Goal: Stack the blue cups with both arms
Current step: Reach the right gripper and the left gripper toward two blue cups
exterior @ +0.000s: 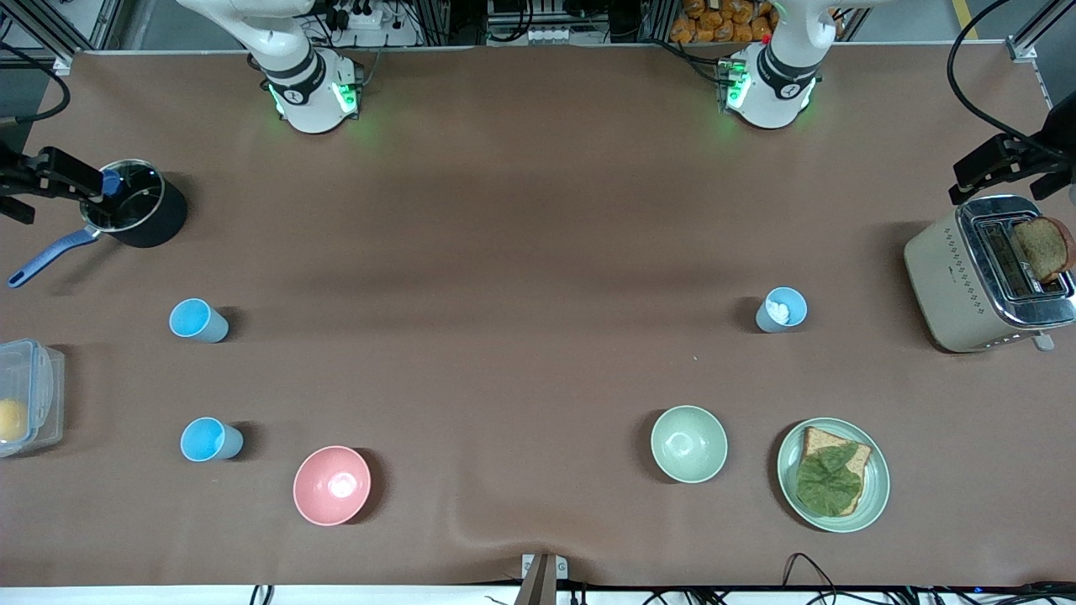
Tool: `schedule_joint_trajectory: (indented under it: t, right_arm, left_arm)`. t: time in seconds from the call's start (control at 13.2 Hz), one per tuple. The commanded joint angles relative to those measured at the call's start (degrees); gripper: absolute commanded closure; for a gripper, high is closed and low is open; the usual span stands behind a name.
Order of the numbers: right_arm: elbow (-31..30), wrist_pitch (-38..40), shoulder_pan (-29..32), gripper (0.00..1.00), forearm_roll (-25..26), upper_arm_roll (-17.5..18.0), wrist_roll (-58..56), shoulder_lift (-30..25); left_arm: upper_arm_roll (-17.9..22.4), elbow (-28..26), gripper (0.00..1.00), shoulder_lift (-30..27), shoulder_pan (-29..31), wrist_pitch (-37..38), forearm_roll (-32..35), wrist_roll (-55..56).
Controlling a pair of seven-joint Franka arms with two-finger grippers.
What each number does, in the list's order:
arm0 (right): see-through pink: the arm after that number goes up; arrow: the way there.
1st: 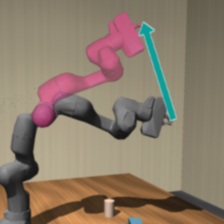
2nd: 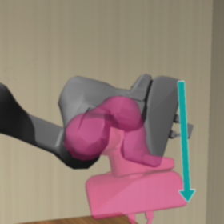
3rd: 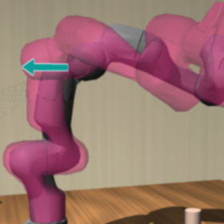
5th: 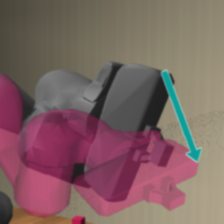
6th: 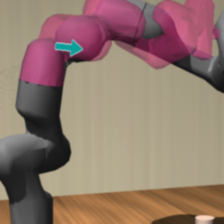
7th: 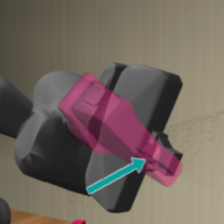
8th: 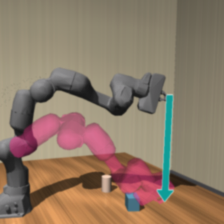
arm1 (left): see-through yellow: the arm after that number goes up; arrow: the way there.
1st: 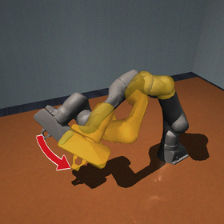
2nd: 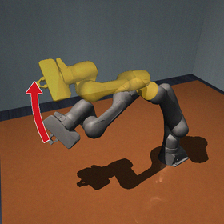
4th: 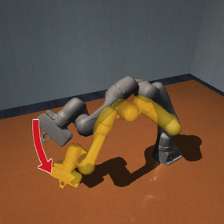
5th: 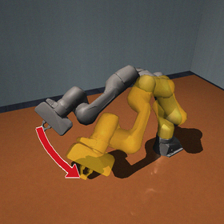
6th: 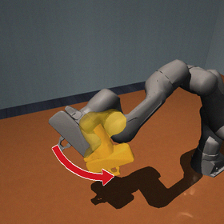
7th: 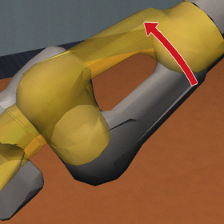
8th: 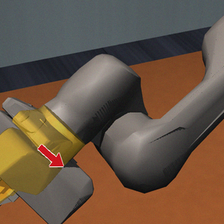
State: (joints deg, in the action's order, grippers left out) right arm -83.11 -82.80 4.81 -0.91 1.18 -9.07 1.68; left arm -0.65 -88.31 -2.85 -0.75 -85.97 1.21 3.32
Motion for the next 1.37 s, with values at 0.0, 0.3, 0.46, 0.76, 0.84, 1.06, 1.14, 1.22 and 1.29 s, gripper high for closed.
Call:
schedule_joint_trajectory:
  t: [0.0, 0.3, 0.46, 0.76, 0.84, 1.06, 1.14, 1.22, 1.29]
  right_arm:
    - [0.3, 0.1, 0.8, 0.0, -0.4, 0.0, -2.2, -1.6]
    - [0.1, -0.1, 0.6, 0.0, -0.4, 0.0, -2.2, -1.6]
    - [0.0, 0.0, -0.1, 0.0, 0.8, 0.2, -2.2, -1.6]
    - [-0.4, 0.4, -2.0, 0.0, 1.3, 0.2, -1.9, -1.4]
    - [-0.4, 0.6, -2.3, 0.0, 1.2, 0.1, -1.9, -1.3]
    - [-0.3, 2.4, -1.9, 0.0, 1.3, 0.1, -2.0, 3.0]
    - [-0.3, 3.4, -1.4, 0.0, 1.3, 0.0, -2.1, 4.9]
    - [-0.2, 3.4, -0.4, 0.0, 1.2, 0.0, -1.9, 8.3]
    - [0.3, 3.5, 0.1, 0.0, 0.2, -0.1, -1.7, 11.6]
  left_arm:
    - [0.5, 2.1, 0.0, 0.5, -1.0, 2.6, -1.3, -1.8]
    - [0.6, 1.5, 0.0, 6.0, -0.2, 2.3, -1.5, -3.2]
    - [0.6, -1.2, 0.0, 9.9, -0.5, -0.2, -2.3, -3.3]
    - [0.4, -21.4, 0.0, 8.0, -0.3, -23.0, -2.2, -4.2]
    - [0.4, -25.0, 0.0, 8.0, -0.4, -27.3, -2.2, -4.2]
    - [0.4, -31.6, 0.0, 10.0, -0.8, -37.1, -2.2, -4.2]
    - [0.4, -32.3, 0.0, 11.5, -1.0, -39.2, -2.2, -4.2]
    - [0.2, -32.4, 0.0, 12.9, -1.0, -40.7, -2.2, -4.2]
    - [0.1, -32.5, 0.0, 14.4, -1.0, -41.6, -2.2, -4.2]
